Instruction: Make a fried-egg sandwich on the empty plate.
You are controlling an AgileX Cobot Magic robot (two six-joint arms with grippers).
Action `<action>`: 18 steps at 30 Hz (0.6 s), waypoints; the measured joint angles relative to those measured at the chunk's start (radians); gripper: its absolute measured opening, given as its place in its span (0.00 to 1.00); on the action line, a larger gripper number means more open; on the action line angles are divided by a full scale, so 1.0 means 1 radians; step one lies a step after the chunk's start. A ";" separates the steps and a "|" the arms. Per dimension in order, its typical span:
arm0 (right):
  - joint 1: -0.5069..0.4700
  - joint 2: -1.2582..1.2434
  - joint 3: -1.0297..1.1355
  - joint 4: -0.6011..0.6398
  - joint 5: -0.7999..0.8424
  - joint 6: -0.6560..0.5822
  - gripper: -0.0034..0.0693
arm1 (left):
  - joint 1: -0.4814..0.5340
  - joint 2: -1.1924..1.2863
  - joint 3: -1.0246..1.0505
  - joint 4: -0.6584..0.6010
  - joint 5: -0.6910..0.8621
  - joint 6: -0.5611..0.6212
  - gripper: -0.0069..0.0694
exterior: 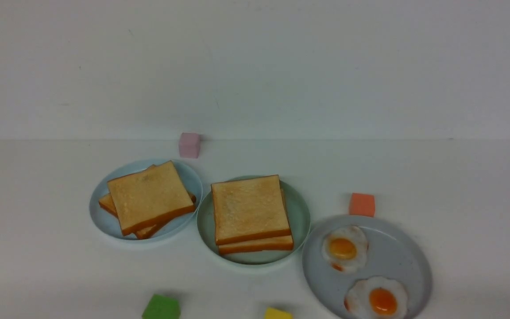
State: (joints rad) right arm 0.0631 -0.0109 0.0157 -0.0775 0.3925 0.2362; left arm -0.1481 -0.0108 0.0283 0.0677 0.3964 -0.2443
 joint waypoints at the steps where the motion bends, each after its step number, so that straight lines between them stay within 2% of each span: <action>1: 0.000 0.000 0.000 0.000 0.000 0.000 0.18 | 0.000 0.000 0.000 0.000 0.000 -0.001 0.19; 18: 0.000 0.000 0.000 0.000 0.000 0.000 0.21 | 0.000 0.000 0.000 0.000 0.000 -0.001 0.22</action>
State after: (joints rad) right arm 0.0631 -0.0109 0.0157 -0.0775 0.3925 0.2362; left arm -0.1481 -0.0108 0.0283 0.0677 0.3964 -0.2451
